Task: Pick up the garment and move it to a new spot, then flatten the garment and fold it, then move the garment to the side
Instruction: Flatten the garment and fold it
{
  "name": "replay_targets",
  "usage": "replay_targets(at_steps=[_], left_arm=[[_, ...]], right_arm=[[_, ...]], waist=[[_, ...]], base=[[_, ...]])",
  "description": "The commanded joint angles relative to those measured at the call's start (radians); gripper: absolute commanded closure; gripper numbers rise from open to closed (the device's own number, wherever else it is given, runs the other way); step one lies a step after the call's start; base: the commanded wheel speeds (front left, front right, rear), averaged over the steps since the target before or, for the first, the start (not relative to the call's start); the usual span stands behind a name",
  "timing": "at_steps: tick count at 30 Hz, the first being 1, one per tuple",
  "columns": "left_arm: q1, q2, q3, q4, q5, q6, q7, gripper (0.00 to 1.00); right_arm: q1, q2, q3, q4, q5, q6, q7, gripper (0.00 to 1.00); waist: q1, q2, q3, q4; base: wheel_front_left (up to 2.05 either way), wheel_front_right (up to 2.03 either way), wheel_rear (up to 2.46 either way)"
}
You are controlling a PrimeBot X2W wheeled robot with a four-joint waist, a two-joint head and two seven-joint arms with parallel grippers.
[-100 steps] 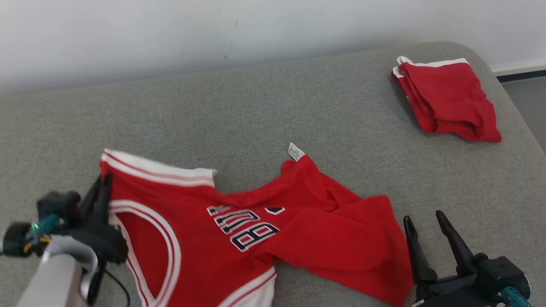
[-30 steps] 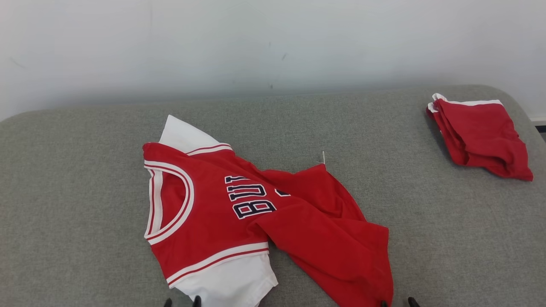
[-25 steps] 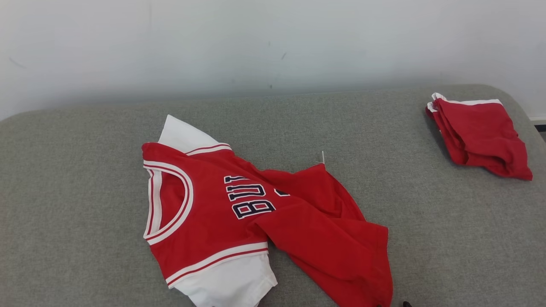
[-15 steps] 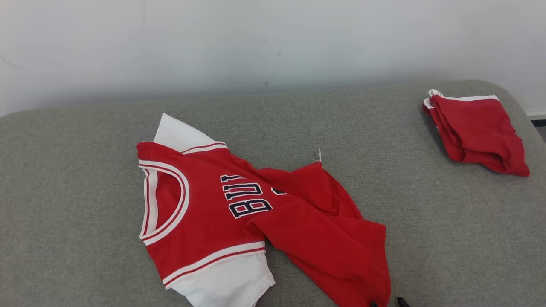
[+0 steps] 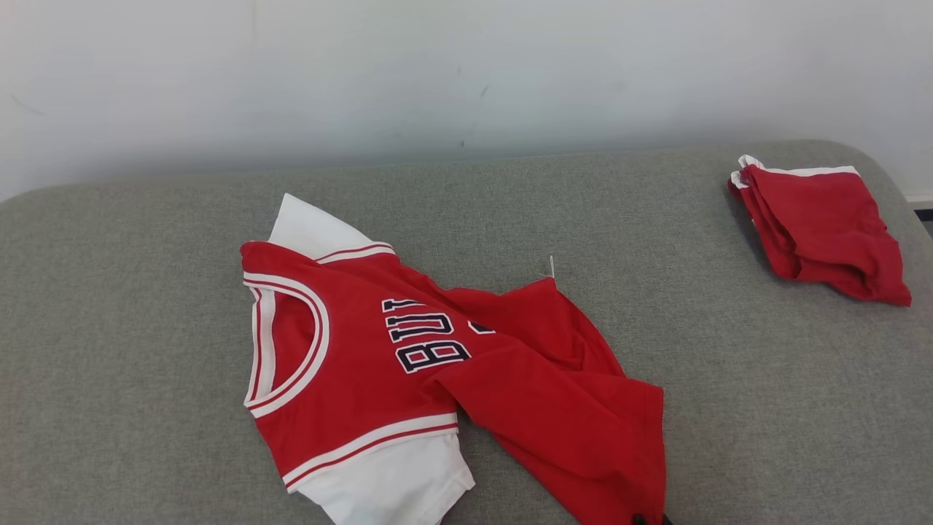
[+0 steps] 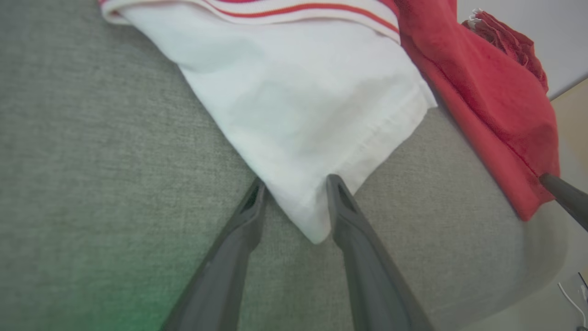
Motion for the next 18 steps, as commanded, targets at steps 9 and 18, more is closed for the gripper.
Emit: replay_targets(at_steps=[9,18], left_arm=[[-0.004,0.0,0.013,-0.031,-0.055,-0.005,-0.001,1.0],[0.031,0.075,0.171,-0.305,-0.015,0.027,-0.003,1.0]], right_arm=[[0.032,-0.03,-0.011,-0.063,-0.013,-0.003,-0.002,1.0],[0.057,-0.095,-0.038,-0.215,0.004,-0.003,-0.002,1.0]], waist=[[0.0001,0.0001,-0.024,0.002],[0.0001,0.0001,-0.036,0.005]], base=[[0.0,0.0,0.0],[0.0,0.0,0.0]])
